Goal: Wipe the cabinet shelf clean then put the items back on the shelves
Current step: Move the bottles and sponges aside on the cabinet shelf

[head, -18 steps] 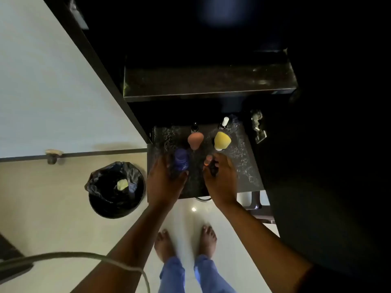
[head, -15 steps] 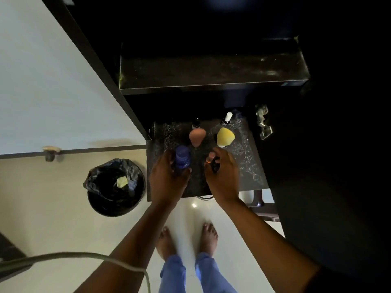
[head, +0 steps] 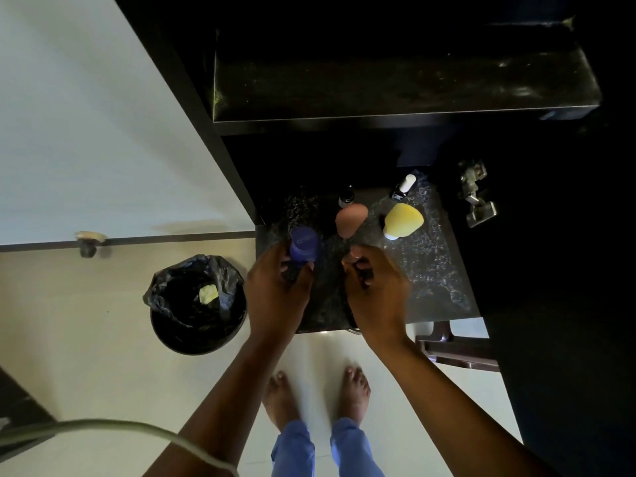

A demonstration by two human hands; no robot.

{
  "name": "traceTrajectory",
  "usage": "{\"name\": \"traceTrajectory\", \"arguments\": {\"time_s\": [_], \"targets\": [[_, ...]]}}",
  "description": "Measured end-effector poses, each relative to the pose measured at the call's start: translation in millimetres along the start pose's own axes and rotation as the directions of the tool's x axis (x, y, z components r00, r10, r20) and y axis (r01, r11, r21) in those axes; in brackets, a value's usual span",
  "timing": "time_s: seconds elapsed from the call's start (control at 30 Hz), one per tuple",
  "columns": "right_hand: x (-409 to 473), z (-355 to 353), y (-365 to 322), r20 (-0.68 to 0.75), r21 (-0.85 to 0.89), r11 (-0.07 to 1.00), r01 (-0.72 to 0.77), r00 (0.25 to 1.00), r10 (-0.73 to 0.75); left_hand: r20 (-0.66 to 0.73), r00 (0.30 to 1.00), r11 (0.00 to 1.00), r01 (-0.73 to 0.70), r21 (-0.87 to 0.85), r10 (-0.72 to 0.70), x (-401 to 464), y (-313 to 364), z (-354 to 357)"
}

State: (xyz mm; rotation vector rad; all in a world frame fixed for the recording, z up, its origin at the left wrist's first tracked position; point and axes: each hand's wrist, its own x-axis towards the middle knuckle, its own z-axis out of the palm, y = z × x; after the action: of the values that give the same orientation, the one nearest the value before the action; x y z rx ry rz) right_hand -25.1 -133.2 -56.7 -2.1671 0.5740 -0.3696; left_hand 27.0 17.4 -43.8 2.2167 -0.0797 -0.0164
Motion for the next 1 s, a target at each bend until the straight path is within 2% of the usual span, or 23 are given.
{"name": "traceTrajectory", "arguments": {"time_s": [0.2,0.4,0.63,0.73,0.87,1.0], "targets": [[9,37,-32,0.018,0.070,0.990,0.125,0.992,-0.126,-0.078,0.997,1.000,0.003,0.007,-0.002,27,-13,-14],[20,67,-33,0.001,0.011,0.985,0.173,0.985,-0.173,-0.123,0.992,0.999,0.025,-0.030,-0.029,40,-23,-10],[23,71,-31,-0.009,-0.016,0.985,0.173,0.985,-0.173,-0.107,0.993,0.994,0.041,-0.098,-0.052,33,-25,-7],[16,62,-31,0.014,-0.003,0.988,0.157,0.987,-0.157,-0.170,0.983,0.994,0.048,-0.094,-0.064,15,-20,-10],[-6,32,-23,0.003,0.019,0.995,0.099,0.995,-0.099,-0.266,0.952,0.982,0.113,-0.148,-0.150,-24,-13,-10],[-19,0,-8,-0.076,0.068,0.997,-0.033,0.996,0.039,-0.198,0.977,0.980,0.040,-0.195,-0.079,-50,4,1]]}}
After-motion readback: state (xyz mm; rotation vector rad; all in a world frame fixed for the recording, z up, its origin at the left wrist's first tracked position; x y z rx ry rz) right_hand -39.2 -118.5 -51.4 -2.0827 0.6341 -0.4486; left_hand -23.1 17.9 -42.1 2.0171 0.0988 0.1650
